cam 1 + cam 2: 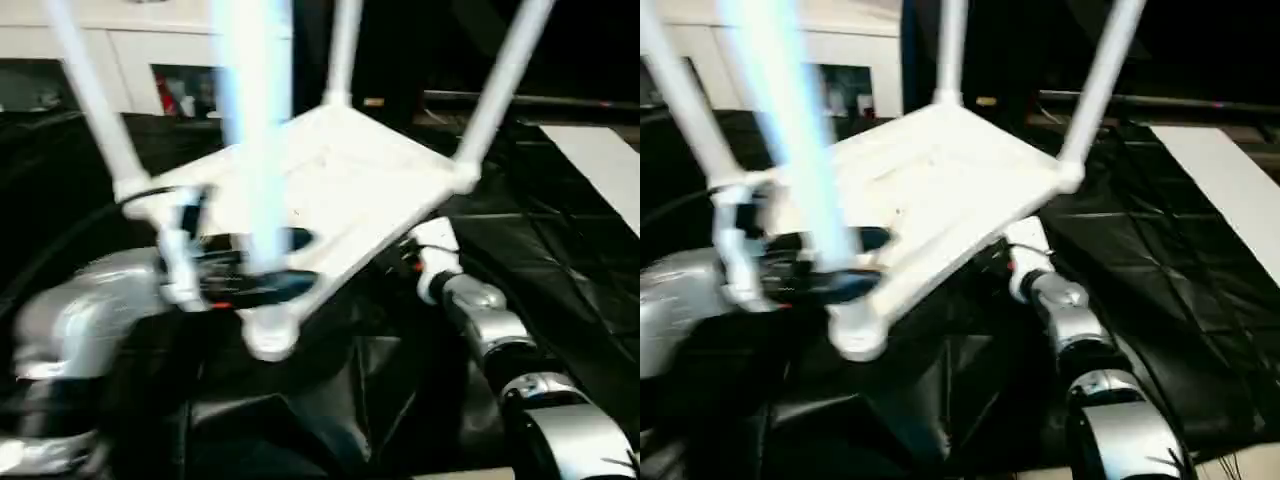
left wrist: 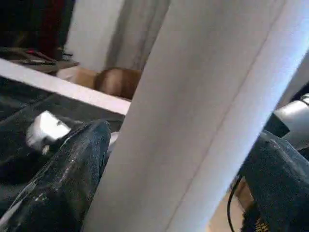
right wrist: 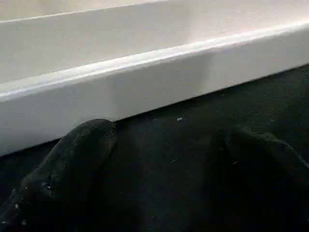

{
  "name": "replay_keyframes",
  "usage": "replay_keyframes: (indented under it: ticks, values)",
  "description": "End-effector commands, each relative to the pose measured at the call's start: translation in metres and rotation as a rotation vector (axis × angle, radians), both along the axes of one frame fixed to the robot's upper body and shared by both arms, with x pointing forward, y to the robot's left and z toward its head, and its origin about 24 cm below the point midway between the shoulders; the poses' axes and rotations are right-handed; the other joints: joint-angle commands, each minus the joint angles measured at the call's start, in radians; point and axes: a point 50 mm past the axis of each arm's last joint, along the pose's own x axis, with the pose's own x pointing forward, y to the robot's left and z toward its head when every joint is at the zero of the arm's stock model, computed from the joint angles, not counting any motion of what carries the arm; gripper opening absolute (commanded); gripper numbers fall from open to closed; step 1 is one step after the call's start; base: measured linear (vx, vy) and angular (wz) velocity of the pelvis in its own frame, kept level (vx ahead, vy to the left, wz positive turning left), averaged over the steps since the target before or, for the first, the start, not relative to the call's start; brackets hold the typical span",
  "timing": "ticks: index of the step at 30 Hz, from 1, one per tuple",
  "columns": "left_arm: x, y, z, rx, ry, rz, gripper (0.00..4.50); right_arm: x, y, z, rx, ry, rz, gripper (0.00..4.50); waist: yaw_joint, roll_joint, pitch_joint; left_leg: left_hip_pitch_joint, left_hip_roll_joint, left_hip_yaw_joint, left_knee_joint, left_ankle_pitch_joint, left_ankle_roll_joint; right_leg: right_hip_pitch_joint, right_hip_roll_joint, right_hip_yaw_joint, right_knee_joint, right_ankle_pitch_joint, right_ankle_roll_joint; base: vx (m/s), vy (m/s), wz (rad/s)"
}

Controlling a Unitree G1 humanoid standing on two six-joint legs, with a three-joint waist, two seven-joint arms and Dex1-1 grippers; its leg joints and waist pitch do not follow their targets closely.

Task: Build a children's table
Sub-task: Rotate table base

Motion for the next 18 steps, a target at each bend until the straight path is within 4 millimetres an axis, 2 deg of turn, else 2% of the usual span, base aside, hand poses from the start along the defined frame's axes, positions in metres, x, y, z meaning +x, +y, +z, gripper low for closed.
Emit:
replay_keyframes:
  ticks: [1, 2, 5, 7, 12, 13, 17, 18]
  values:
    - [-0.002, -0.017, 0.008, -0.013, -0.041, -0.065, 4.5, 0.001, 0.029, 0.009, 0.028, -0.019, 0.149, 4.47, 0.005, 0.021, -0.075, 0.01, 0.017, -0.017, -0.076, -0.307, -0.051, 0.047, -0.05, 0.035, -0.077, -0.283, -0.212, 0.0, 0.0, 0.0]
    - [-0.002, -0.017, 0.008, -0.013, -0.041, -0.065, 4.5, 0.001, 0.029, 0.009, 0.028, -0.019, 0.149, 4.47, 0.004, 0.021, -0.076, 0.009, 0.017, -0.017, -0.077, -0.306, -0.05, 0.048, -0.05, 0.034, -0.077, -0.286, -0.212, 0.0, 0.0, 0.0]
    - [-0.003, -0.037, 0.009, -0.02, -0.063, -0.115, 4.5, -0.004, 0.042, 0.008, 0.037, -0.02, 0.267, 4.47, 0.002, 0.023, -0.076, 0.01, 0.019, -0.018, -0.075, -0.302, -0.044, 0.047, -0.049, 0.034, -0.078, -0.269, -0.223, 0.0, 0.0, 0.0]
    - [-0.003, -0.042, 0.009, -0.025, -0.06, -0.14, 4.5, -0.006, 0.044, 0.008, 0.039, -0.02, 0.296, 4.47, -0.001, 0.023, -0.078, 0.007, 0.018, -0.018, -0.075, -0.29, -0.043, 0.05, -0.048, 0.033, -0.075, -0.247, -0.231, 0.0, 0.0, 0.0]
    - [-0.003, -0.056, 0.008, -0.037, -0.069, -0.17, 4.5, -0.011, 0.051, 0.007, 0.059, -0.012, 0.375, 4.47, -0.008, 0.027, -0.079, 0.012, 0.019, -0.016, -0.073, -0.281, -0.028, 0.049, -0.046, 0.032, -0.073, -0.193, -0.262, 0.0, 0.0, 0.0]
    - [-0.003, -0.058, 0.008, -0.039, -0.069, -0.171, 4.5, -0.012, 0.052, 0.007, 0.06, -0.013, 0.386, 4.47, -0.01, 0.025, -0.08, 0.011, 0.018, -0.015, -0.072, -0.279, -0.025, 0.05, -0.045, 0.032, -0.073, -0.187, -0.266, 0.0, 0.0, 0.0]
    - [-0.004, -0.069, 0.011, -0.06, -0.083, -0.189, 4.5, -0.013, 0.052, 0.007, 0.032, -0.018, 0.41, 4.47, -0.016, 0.024, -0.078, 0.011, 0.019, -0.017, -0.072, -0.293, -0.021, 0.052, -0.048, 0.032, -0.076, -0.213, -0.269, 0.0, 0.0, 0.0]
    - [-0.004, -0.07, 0.011, -0.059, -0.089, -0.179, 4.5, -0.012, 0.048, 0.005, 0.003, -0.014, 0.383, 4.47, -0.016, 0.029, -0.078, 0.012, 0.02, -0.017, -0.072, -0.295, -0.022, 0.05, -0.048, 0.032, -0.077, -0.22, -0.27, 0.0, 0.0, 0.0]
